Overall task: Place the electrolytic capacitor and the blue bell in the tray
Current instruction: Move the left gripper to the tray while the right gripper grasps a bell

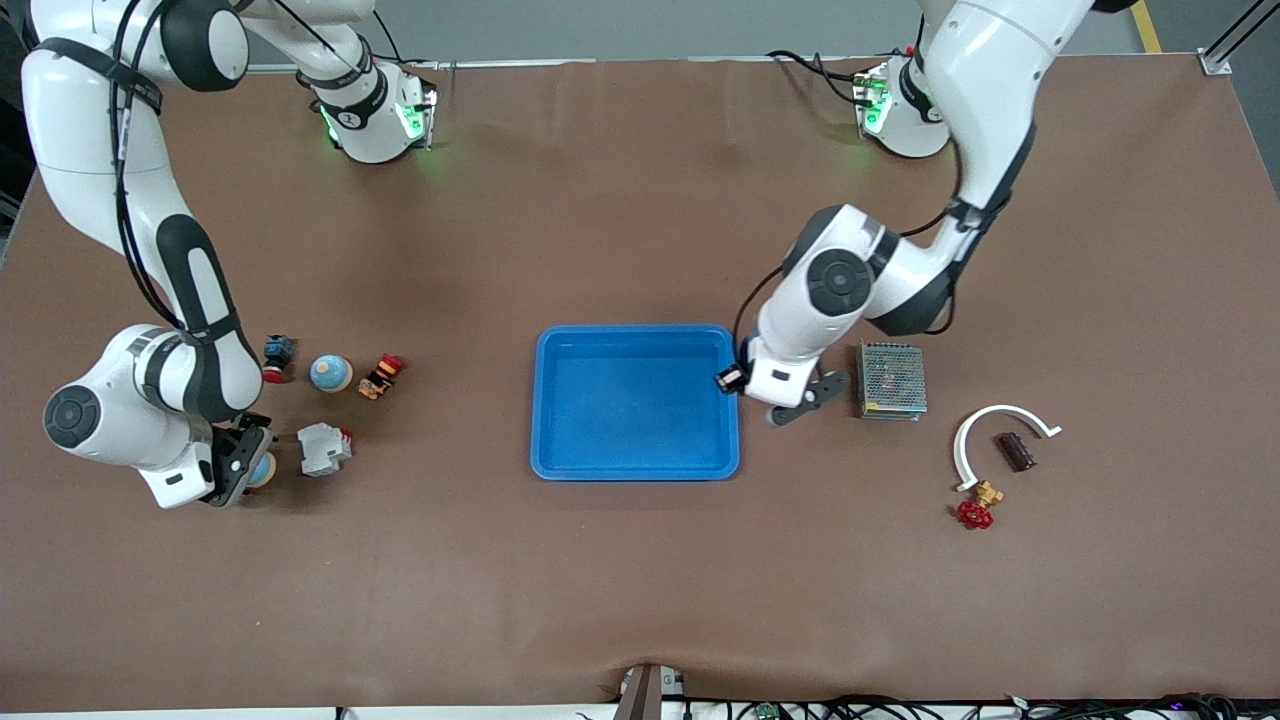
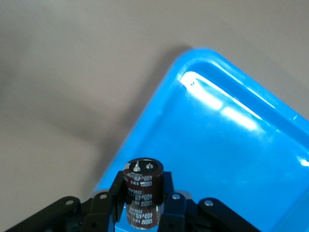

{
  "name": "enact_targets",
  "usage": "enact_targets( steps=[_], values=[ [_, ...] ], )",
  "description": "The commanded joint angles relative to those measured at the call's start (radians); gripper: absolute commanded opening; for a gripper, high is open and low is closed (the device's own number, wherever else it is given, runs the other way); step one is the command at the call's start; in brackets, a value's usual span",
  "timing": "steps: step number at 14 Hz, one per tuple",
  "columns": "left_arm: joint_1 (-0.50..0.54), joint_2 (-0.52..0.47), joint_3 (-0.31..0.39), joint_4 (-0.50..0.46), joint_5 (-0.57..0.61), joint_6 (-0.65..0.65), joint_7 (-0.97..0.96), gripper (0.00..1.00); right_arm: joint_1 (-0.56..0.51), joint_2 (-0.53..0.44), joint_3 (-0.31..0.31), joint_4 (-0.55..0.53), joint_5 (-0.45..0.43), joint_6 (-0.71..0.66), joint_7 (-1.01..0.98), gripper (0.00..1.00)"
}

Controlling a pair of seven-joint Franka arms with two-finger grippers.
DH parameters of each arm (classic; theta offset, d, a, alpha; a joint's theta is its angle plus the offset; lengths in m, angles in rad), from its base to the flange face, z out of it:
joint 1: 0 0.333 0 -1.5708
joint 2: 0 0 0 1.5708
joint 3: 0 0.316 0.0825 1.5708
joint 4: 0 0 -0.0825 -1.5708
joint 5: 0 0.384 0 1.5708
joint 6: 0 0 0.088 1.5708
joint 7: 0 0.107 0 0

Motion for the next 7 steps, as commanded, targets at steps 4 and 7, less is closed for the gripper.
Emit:
enact_targets(
  steps=[4, 7],
  values=[
    [-0.170, 0.155, 0.098, 0.151, 0.018, -0.015, -0.168, 0.00, -0.019, 0.005, 0.016, 0.006, 0.052, 0.005, -0.027, 0.69],
    [-0.229, 0.171, 0.150, 0.151, 0.016, -0.014, -0.199, 0.00, -0.020, 0.006, 0.016, 0.006, 0.052, 0.005, -0.026, 0.43]
  ],
)
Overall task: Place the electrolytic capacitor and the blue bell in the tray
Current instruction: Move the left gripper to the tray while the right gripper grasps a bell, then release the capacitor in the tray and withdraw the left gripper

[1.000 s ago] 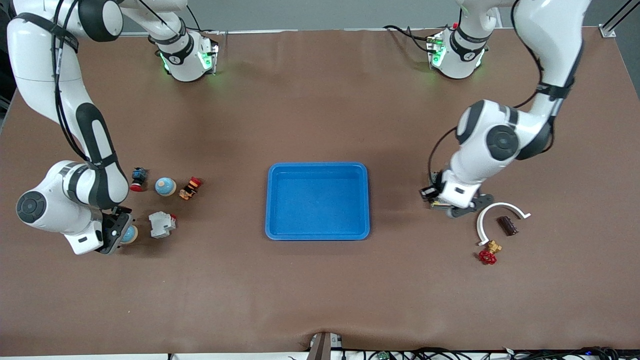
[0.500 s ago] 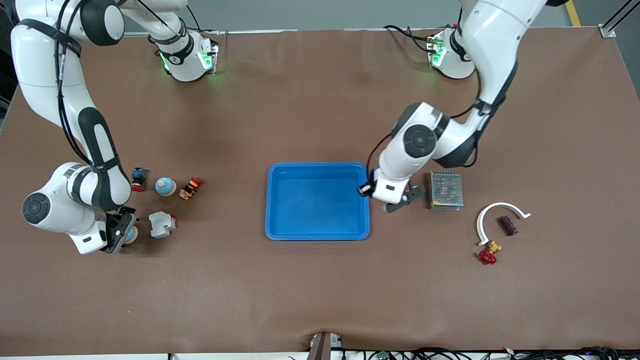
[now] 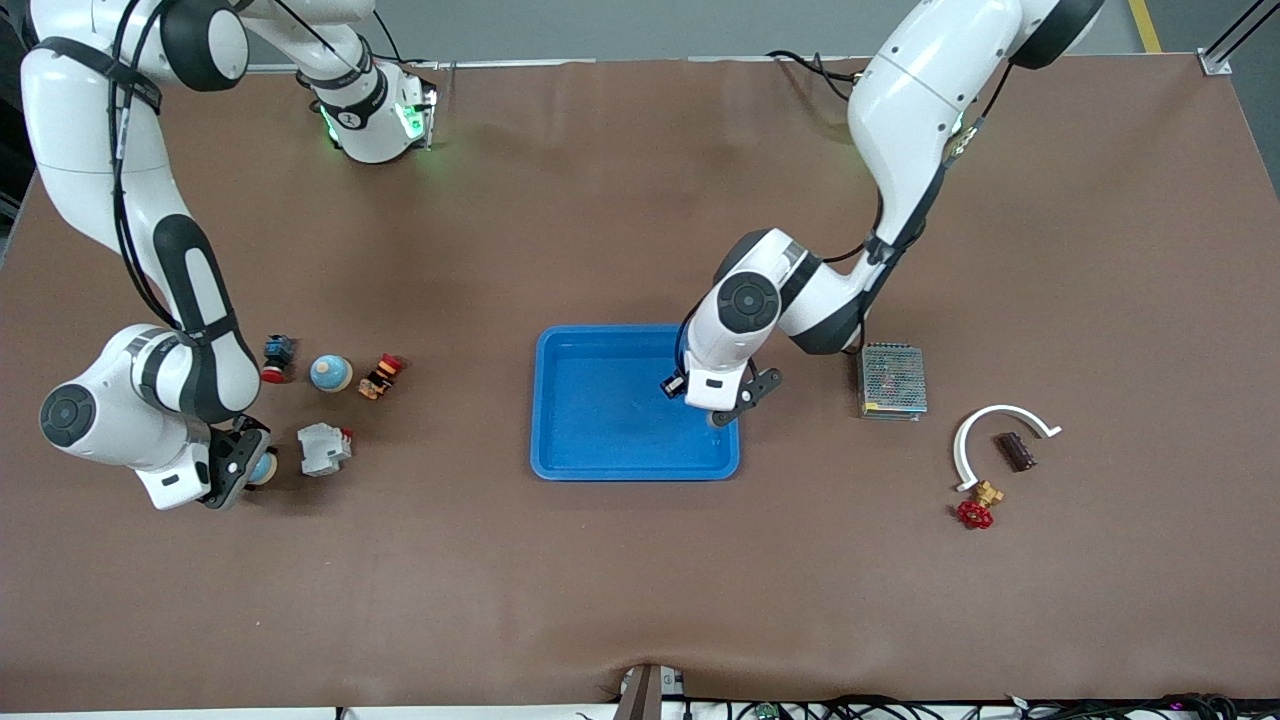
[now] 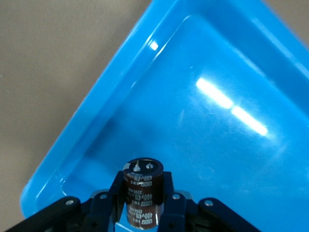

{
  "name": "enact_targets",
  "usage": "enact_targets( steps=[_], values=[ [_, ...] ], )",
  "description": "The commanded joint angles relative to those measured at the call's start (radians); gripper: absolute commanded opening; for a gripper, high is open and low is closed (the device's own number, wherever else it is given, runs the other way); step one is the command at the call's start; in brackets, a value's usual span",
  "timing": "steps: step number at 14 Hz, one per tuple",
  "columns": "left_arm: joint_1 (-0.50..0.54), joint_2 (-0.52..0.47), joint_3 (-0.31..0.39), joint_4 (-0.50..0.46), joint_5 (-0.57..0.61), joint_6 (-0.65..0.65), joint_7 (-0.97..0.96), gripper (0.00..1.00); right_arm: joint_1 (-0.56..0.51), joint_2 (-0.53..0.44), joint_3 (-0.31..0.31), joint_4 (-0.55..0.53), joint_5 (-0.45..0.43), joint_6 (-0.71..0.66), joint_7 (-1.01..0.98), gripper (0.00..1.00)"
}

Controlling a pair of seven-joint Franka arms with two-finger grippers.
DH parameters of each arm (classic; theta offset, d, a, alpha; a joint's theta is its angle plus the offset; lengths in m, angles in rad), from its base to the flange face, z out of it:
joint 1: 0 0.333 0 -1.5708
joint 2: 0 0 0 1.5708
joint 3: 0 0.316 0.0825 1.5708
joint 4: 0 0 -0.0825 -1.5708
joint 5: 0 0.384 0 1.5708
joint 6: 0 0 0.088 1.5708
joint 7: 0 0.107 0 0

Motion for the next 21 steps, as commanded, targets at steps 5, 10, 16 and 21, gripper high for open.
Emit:
enact_targets(
  steps=[5, 10, 16, 21],
  values=[
    [-0.029, 0.013, 0.036, 0.030, 0.018, -0.014, -0.032, 1.00, -0.018, -0.002, 0.016, 0.015, 0.076, -0.024, -0.009, 0.42],
    [-0.006, -0.047, 0.073, 0.061, 0.087, -0.067, -0.021, 1.00, 0.000, -0.009, 0.011, 0.189, 0.090, -0.248, 0.108, 0.42],
    [0.116, -0.127, 0.074, 0.130, 0.144, -0.212, 0.123, 1.00, 0.123, -0.085, 0.005, 0.265, 0.067, -0.392, 0.427, 0.41],
    [0.223, -0.188, 0.074, 0.130, 0.144, -0.258, 0.267, 1.00, 0.314, -0.128, 0.010, 0.266, 0.022, -0.398, 0.882, 0.41]
  ],
)
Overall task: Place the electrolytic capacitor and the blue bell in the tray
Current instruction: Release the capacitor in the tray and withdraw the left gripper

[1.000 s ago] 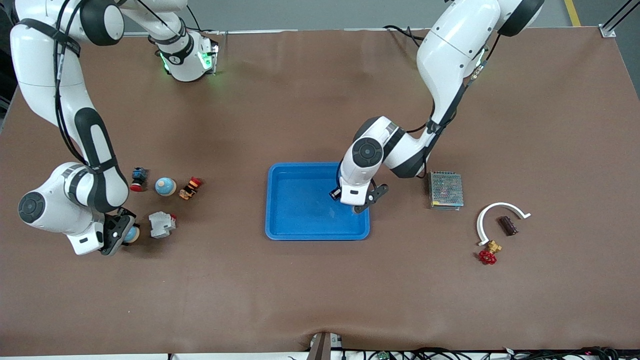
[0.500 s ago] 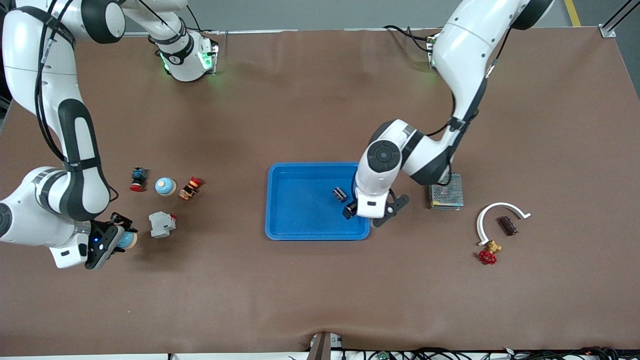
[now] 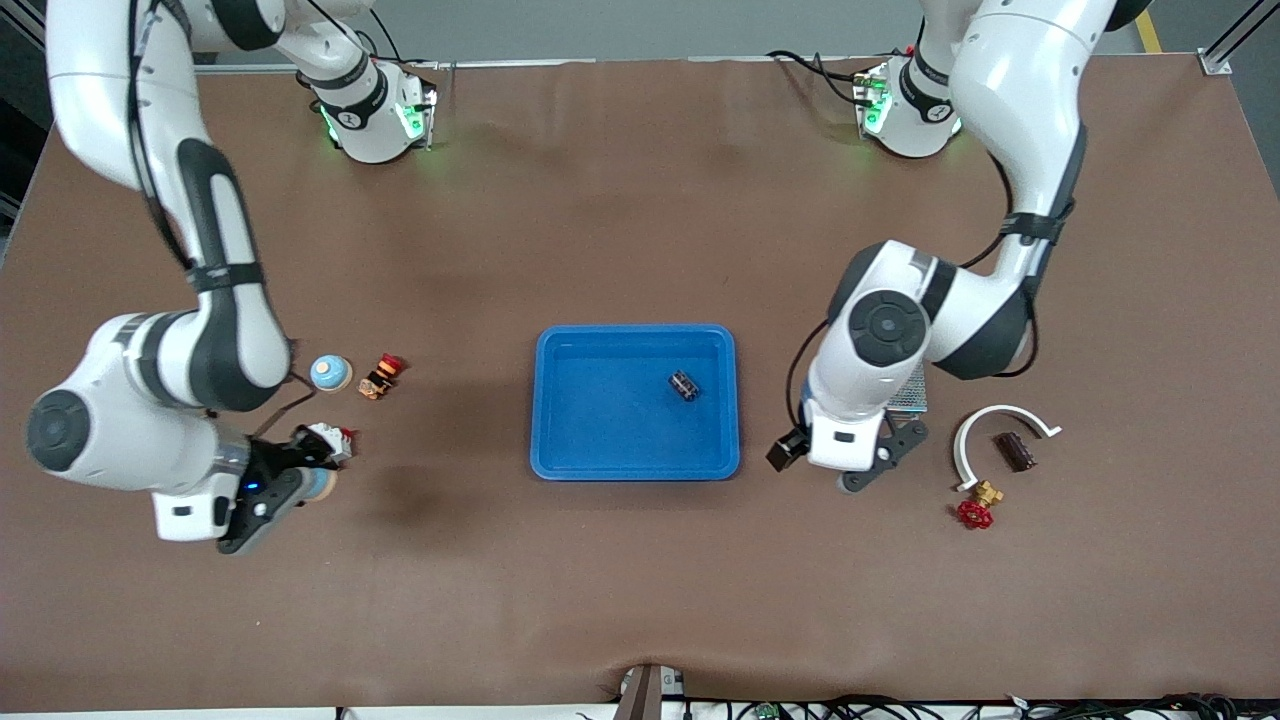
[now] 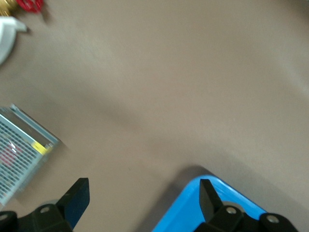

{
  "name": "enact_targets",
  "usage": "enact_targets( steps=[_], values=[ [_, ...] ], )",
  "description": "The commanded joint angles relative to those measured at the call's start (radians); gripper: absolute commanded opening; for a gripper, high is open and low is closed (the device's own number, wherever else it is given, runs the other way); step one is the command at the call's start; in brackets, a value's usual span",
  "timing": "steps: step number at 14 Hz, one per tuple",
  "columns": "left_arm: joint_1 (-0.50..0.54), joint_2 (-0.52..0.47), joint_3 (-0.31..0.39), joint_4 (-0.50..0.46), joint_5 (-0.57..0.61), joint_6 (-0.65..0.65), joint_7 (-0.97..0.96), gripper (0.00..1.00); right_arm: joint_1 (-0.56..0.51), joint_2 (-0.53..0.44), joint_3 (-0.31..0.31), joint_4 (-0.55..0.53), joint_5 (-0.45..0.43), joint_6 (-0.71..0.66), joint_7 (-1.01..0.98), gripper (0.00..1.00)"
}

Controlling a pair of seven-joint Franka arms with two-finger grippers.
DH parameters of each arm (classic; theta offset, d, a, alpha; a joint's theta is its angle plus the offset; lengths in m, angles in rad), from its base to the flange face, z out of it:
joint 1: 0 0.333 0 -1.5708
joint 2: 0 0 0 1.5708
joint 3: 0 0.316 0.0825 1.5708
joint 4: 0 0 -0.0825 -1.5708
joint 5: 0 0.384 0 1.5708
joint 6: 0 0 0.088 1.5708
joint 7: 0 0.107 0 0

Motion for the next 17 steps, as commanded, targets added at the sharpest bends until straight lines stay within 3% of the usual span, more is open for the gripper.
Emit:
enact_targets(
  steps=[1, 7, 12, 17],
  values=[
    [0.058, -0.041, -0.004, -0.008, 0.020, -0.034, 0.087, 1.00, 0.096, -0.015, -0.003, -0.015, -0.024, -0.004, 0.240, 0.41],
    [0.192, -0.053, -0.004, -0.016, 0.020, -0.069, 0.299, 1.00, 0.259, -0.011, -0.001, -0.018, -0.021, 0.008, 0.624, 0.42],
    [0.314, -0.044, -0.006, -0.020, 0.018, -0.074, 0.532, 1.00, 0.378, -0.004, -0.003, -0.028, -0.025, 0.044, 0.853, 0.42],
    [0.400, -0.004, -0.006, -0.019, 0.018, -0.065, 0.635, 1.00, 0.458, 0.001, -0.004, -0.080, -0.041, 0.127, 0.985, 0.42]
  ],
)
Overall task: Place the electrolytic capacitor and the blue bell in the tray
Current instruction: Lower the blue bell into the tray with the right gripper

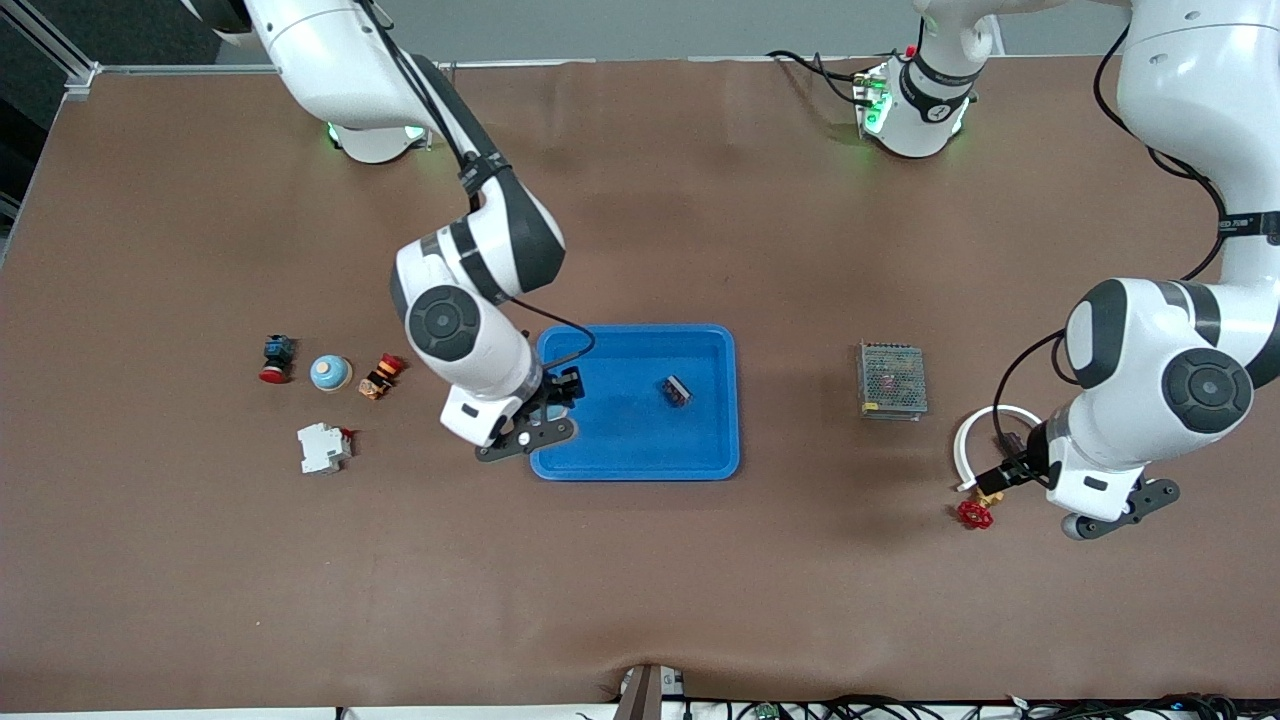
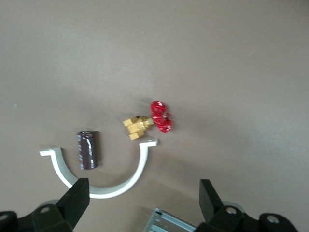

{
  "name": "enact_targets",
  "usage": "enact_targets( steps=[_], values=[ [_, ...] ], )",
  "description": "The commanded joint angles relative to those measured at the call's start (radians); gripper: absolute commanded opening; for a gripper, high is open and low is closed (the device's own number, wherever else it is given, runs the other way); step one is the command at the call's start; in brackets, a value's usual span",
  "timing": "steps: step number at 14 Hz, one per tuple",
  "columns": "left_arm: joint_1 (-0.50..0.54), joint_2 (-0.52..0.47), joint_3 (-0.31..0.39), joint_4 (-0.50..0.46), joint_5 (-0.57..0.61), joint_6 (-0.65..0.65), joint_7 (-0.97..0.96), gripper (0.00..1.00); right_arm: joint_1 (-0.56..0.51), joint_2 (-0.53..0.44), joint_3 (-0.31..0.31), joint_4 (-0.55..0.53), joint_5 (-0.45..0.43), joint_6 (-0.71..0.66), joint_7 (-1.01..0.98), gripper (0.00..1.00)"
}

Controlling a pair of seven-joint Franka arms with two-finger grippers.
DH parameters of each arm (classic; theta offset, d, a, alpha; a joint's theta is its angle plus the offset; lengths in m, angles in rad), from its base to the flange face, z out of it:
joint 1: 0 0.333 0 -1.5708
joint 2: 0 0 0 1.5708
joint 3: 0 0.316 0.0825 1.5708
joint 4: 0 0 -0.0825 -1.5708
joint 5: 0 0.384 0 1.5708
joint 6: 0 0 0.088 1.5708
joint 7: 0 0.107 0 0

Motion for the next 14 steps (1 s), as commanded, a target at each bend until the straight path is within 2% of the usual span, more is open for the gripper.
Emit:
enact_targets(
  steps=[1, 4, 8, 9, 11, 14],
  values=[
    [0.055, 0.030, -0.009, -0.001, 0.019, 0.007, 0.056, 1.00, 0.033, -0.004, -0.007, -0.027, -0.038, 0.030, 0.077, 0.42],
    [0.087, 0.075, -0.009, -0.005, 0.017, 0.033, 0.066, 1.00, 0.070, 0.002, -0.007, -0.085, -0.056, 0.116, 0.134, 0.42],
    [0.118, 0.076, -0.009, -0.069, 0.017, 0.033, 0.073, 1.00, 0.084, 0.004, -0.006, -0.179, -0.056, 0.234, 0.137, 0.42],
    [0.126, 0.078, -0.009, -0.086, 0.017, 0.035, 0.072, 0.98, 0.093, 0.005, -0.007, -0.188, -0.056, 0.244, 0.137, 0.42],
    [0.143, 0.088, -0.009, -0.101, 0.019, 0.036, 0.073, 0.84, 0.113, 0.024, -0.007, -0.191, -0.056, 0.263, 0.138, 0.42],
    [0.153, 0.104, -0.008, -0.115, 0.019, 0.044, 0.073, 0.82, 0.138, 0.039, -0.007, -0.240, -0.056, 0.349, 0.166, 0.42]
  ],
)
